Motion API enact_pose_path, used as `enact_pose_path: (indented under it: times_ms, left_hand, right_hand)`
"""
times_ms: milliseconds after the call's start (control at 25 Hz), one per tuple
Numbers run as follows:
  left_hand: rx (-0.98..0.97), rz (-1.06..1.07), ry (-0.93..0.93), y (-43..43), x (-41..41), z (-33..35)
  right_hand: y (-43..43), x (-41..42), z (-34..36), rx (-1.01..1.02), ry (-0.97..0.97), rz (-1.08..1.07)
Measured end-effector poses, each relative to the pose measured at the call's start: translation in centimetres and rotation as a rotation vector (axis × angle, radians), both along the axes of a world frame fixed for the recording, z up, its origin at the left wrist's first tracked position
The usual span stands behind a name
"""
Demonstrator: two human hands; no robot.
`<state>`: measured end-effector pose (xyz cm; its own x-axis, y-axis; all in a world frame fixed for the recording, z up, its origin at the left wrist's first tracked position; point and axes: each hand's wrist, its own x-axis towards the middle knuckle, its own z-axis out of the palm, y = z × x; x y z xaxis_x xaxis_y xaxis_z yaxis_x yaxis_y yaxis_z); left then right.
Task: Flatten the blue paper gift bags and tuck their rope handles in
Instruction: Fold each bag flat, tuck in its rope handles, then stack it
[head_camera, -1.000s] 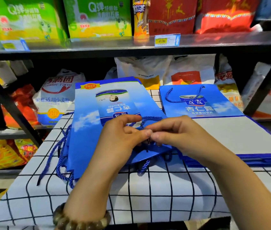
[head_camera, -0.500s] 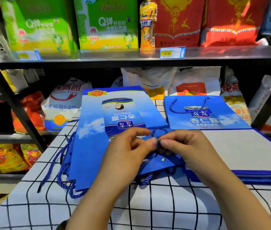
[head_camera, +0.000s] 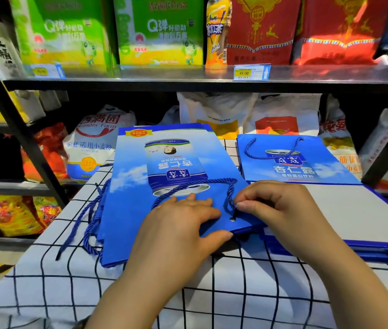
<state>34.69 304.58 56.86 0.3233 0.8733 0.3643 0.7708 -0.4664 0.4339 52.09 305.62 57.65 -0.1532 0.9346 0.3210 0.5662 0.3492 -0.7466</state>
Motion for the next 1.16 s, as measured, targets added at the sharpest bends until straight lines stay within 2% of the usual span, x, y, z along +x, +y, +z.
enact_pose_path:
  times_ms: [80, 200, 280, 480, 640, 840, 960, 1160]
  left_hand:
    - [0.024, -0.018, 0.023, -0.1, 0.1, 0.0]
    - [0.162, -0.015, 0.055, 0.0, -0.1, -0.4]
    - [0.202, -0.017, 0.086, -0.3, -0.1, 0.4]
    - [0.398, -0.050, 0.074, 0.1, -0.7, 0.9]
    - [0.375, -0.016, 0.102, -0.1, -0.9, 1.5]
    - [0.292, 0.241, 0.168, -1.3, -0.5, 1.4]
    - [0.246, 0.325, 0.233, -1.1, 0.2, 1.0]
    - [0.338, 0.321, 0.205, -0.8, 0.5, 0.3]
  right_hand:
    - [0.1, 0.0, 0.1, 0.045, -0.098, 0.009]
    - [0.3, -0.1, 0.1, 0.107, -0.269, 0.043]
    - [0.5, 0.0, 0.2, 0.103, -0.302, 0.063]
    - [0.2, -0.1, 1.0, -0.102, -0.154, 0.180]
    - [0.5, -0.9, 1.1, -0.008, -0.217, 0.118]
    - [0.4, -1.6, 1.0, 0.022, -0.188, 0.048]
    - [0.0, -2.5, 0.6, 0.018, -0.152, 0.040]
    - [-0.5, -3.2, 0.2, 0.072, -0.090, -0.018]
